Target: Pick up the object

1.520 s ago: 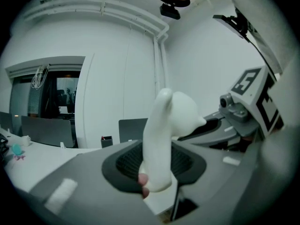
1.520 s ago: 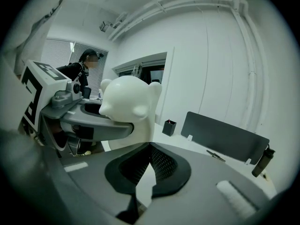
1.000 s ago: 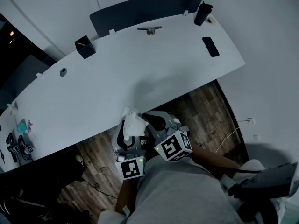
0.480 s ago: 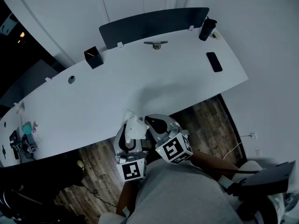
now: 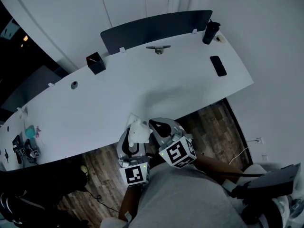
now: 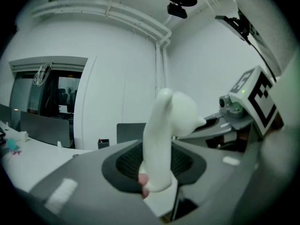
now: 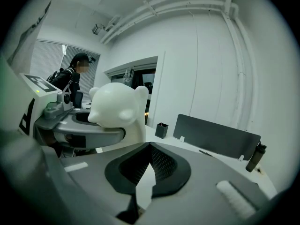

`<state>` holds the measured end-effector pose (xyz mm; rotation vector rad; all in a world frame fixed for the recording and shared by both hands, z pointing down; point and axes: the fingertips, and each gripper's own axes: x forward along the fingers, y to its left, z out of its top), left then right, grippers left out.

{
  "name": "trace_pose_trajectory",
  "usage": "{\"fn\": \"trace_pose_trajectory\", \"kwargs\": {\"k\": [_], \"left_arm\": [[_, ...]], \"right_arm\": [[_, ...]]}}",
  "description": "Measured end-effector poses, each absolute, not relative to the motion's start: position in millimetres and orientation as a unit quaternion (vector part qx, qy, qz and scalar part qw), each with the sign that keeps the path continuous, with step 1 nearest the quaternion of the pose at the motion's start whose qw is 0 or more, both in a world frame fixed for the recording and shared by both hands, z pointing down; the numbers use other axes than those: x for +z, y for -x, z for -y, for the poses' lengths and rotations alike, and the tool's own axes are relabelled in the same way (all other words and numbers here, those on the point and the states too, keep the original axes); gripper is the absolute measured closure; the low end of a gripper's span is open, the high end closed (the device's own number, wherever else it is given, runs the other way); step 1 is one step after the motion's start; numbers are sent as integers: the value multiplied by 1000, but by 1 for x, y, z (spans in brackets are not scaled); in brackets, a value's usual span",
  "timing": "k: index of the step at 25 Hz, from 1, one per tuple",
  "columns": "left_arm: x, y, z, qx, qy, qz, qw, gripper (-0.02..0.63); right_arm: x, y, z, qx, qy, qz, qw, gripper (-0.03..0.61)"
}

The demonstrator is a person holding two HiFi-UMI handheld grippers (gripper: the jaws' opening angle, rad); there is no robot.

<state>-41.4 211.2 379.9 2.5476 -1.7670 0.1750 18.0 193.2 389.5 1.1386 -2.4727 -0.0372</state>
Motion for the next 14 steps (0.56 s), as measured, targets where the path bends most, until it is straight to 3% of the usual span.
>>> {"fn": "trace_pose_trajectory", "kwargs": {"k": [14], "left_arm": [[383, 31, -213, 50, -821, 569, 26, 474]], "right_arm": [[391, -29, -195, -10, -411, 887, 209, 577]]}}
